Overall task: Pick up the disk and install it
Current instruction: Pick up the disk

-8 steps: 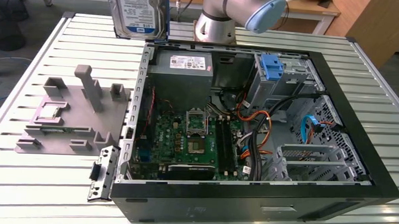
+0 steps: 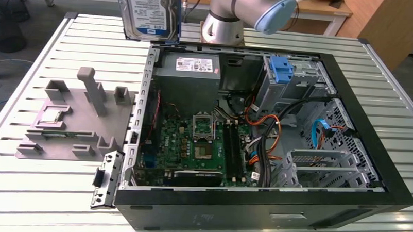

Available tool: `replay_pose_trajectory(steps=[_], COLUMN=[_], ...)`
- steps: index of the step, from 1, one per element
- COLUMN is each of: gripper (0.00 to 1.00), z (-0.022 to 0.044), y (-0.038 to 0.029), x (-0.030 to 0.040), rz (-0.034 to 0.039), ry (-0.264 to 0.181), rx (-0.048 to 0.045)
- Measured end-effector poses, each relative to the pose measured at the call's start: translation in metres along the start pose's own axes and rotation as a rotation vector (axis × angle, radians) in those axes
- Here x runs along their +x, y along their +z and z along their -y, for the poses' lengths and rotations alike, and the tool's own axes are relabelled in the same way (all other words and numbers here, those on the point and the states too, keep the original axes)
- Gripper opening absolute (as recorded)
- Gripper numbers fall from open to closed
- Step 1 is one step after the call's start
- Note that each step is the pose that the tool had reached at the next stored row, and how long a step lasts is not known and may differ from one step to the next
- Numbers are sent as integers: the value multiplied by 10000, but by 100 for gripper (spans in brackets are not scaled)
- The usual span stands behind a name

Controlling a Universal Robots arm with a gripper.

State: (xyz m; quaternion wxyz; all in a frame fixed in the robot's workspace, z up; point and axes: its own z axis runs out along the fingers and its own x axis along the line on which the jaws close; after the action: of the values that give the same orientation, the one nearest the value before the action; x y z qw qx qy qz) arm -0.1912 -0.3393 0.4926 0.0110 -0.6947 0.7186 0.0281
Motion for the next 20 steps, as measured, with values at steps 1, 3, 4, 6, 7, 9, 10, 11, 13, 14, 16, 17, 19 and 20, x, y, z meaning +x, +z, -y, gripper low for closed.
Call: replay_pose_trajectory(steps=[1,3,4,6,7,9,10,11,13,14,16,17,19,20], gripper=[35,35,35,35,35,35,35,35,35,35,35,35,35,35], z=[18,56,73,106,121,145,148,148,159,159,161,163,170,175], y=[-1,-2,-2,-2,-3,-4,-4,-4,-4,-4,-4,-4,-4,-4], x=[-1,-2,-2,-4,-4,-5,-5,-5,-5,-5,-6,-6,-6,-6], rz=[0,0,0,0,-1,-1,-1,0,0,0,0,-1,0,-1], ry=[0,-1,-1,-1,-1,-1,-1,0,-1,0,-1,-1,-2,-2], rx=[0,-1,-1,0,-1,-1,-1,0,-1,0,0,0,-1,-1])
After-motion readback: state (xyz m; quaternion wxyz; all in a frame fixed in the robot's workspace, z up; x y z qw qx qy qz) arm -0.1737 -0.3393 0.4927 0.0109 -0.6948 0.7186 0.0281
